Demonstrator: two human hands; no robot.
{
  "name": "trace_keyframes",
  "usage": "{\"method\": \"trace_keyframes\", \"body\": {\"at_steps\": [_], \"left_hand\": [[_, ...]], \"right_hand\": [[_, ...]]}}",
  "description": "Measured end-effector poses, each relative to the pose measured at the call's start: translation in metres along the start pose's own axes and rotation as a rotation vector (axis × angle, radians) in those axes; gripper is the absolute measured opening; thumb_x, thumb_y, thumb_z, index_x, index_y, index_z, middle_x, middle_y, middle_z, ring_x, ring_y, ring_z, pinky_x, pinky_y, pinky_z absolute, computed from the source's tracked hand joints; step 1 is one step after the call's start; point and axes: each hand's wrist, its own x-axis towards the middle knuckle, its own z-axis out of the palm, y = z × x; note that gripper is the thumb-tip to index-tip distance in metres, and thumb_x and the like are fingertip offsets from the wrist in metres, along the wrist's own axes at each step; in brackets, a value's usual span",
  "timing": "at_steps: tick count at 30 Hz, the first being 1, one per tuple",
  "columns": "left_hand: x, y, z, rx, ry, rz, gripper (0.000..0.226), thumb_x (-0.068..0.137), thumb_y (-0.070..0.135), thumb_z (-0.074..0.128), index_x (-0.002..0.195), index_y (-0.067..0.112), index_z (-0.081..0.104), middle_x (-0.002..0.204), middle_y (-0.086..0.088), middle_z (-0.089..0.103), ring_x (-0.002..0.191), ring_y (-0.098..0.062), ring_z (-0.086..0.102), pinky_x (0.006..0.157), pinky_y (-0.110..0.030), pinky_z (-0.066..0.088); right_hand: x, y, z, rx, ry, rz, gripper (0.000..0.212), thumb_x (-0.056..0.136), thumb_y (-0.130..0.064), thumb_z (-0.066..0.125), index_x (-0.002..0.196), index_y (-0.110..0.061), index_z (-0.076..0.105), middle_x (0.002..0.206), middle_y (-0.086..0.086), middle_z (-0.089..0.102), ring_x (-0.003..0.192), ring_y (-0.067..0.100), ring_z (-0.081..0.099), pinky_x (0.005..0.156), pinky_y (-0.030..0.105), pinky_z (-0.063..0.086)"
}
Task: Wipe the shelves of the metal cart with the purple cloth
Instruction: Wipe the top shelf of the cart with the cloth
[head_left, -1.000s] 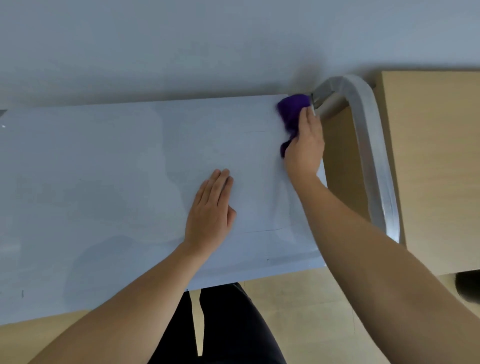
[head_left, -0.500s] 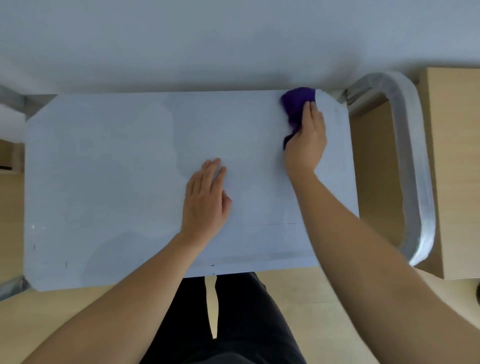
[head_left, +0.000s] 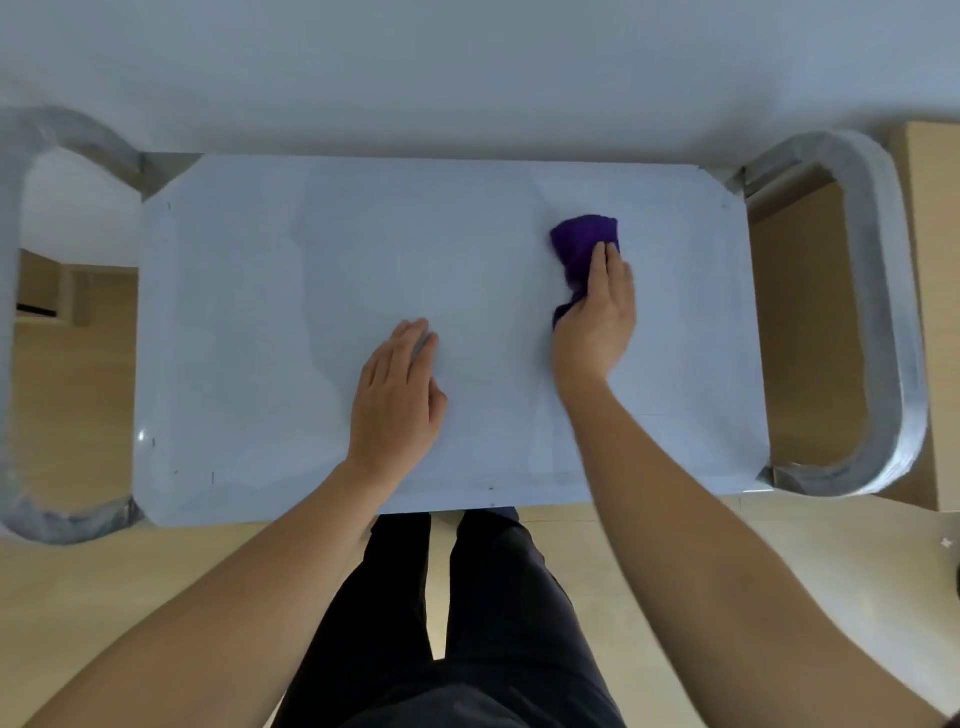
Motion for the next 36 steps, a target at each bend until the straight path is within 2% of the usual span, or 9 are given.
{"method": "trace_keyframes", "body": {"at_steps": [2, 8, 15, 20, 23, 25, 30, 32, 36], "left_hand": [[-0.009, -0.007, 0.0, 0.002, 0.005, 0.013, 0.047, 0.087, 0.011, 0.044, 0.133, 0.003, 0.051, 0.146, -0.013, 0.045, 0.138, -0.028, 0.039, 0.109, -0.041, 0.037], [-0.031, -0.034, -0.009, -0.017, 0.001, -0.034, 0.046, 0.085, 0.013, 0.052, 0.131, 0.007, 0.053, 0.142, -0.015, 0.046, 0.13, -0.03, 0.047, 0.104, -0.039, 0.041], [-0.04, -0.076, -0.022, -0.02, 0.079, -0.044, 0.042, 0.086, 0.008, 0.051, 0.127, 0.005, 0.056, 0.141, -0.012, 0.049, 0.133, -0.028, 0.045, 0.104, -0.039, 0.041], [-0.041, -0.087, -0.026, -0.016, 0.077, -0.106, 0.041, 0.088, 0.013, 0.054, 0.128, 0.006, 0.054, 0.141, -0.013, 0.049, 0.134, -0.027, 0.045, 0.105, -0.038, 0.04], [-0.035, -0.088, -0.027, 0.008, 0.086, -0.099, 0.042, 0.086, 0.012, 0.052, 0.128, 0.007, 0.055, 0.142, -0.011, 0.048, 0.136, -0.027, 0.041, 0.106, -0.039, 0.037], [-0.025, -0.086, -0.026, 0.001, 0.097, -0.065, 0.041, 0.086, 0.011, 0.05, 0.126, 0.007, 0.056, 0.142, -0.011, 0.049, 0.136, -0.029, 0.041, 0.107, -0.04, 0.036], [0.008, -0.08, -0.023, 0.001, 0.082, 0.014, 0.039, 0.086, 0.013, 0.047, 0.123, 0.006, 0.058, 0.139, -0.009, 0.052, 0.135, -0.029, 0.043, 0.107, -0.042, 0.037], [0.019, -0.075, -0.021, -0.002, 0.074, 0.035, 0.039, 0.086, 0.013, 0.046, 0.122, 0.006, 0.059, 0.137, -0.01, 0.053, 0.134, -0.029, 0.044, 0.107, -0.042, 0.038], [0.032, -0.071, -0.02, 0.001, 0.065, 0.021, 0.037, 0.086, 0.013, 0.047, 0.122, 0.007, 0.058, 0.135, -0.013, 0.053, 0.131, -0.03, 0.045, 0.106, -0.041, 0.039]], "right_hand": [[-0.039, -0.039, 0.013, 0.015, 0.0, -0.018, 0.065, 0.07, 0.007, 0.041, 0.133, -0.002, 0.052, 0.136, 0.015, 0.055, 0.128, 0.034, 0.05, 0.107, 0.04, 0.042], [-0.087, -0.066, 0.027, 0.151, -0.355, -0.709, 0.055, 0.075, 0.006, 0.055, 0.129, -0.006, 0.059, 0.134, 0.01, 0.058, 0.128, 0.029, 0.051, 0.104, 0.042, 0.044], [-0.084, -0.079, 0.029, -0.024, 0.044, 0.068, 0.064, 0.074, 0.006, 0.04, 0.137, -0.006, 0.05, 0.14, 0.01, 0.052, 0.131, 0.031, 0.047, 0.109, 0.037, 0.038], [-0.145, -0.139, 0.058, 0.144, -0.295, -0.48, 0.05, 0.082, -0.001, 0.054, 0.131, -0.012, 0.057, 0.135, 0.005, 0.057, 0.13, 0.026, 0.048, 0.105, 0.039, 0.042], [-0.101, -0.121, 0.057, 0.177, -0.3, -0.588, 0.056, 0.074, 0.007, 0.052, 0.128, -0.007, 0.06, 0.131, 0.012, 0.06, 0.125, 0.028, 0.054, 0.106, 0.04, 0.042], [-0.06, -0.097, 0.052, 0.126, -0.167, -0.46, 0.062, 0.066, 0.008, 0.048, 0.125, -0.003, 0.061, 0.127, 0.017, 0.061, 0.12, 0.032, 0.057, 0.11, 0.034, 0.038], [0.001, -0.079, 0.048, 0.013, 0.023, 0.306, 0.067, 0.08, 0.006, 0.044, 0.144, -0.012, 0.04, 0.151, 0.006, 0.038, 0.141, 0.023, 0.033, 0.116, 0.027, 0.022], [-0.011, -0.112, 0.063, 0.051, 0.01, 0.149, 0.064, 0.076, 0.005, 0.045, 0.139, -0.007, 0.047, 0.144, 0.011, 0.048, 0.135, 0.027, 0.042, 0.114, 0.032, 0.029], [-0.021, -0.128, 0.08, 0.105, -0.316, -0.658, 0.058, 0.073, 0.004, 0.049, 0.129, -0.006, 0.058, 0.132, 0.013, 0.059, 0.124, 0.032, 0.053, 0.107, 0.039, 0.042]]}}
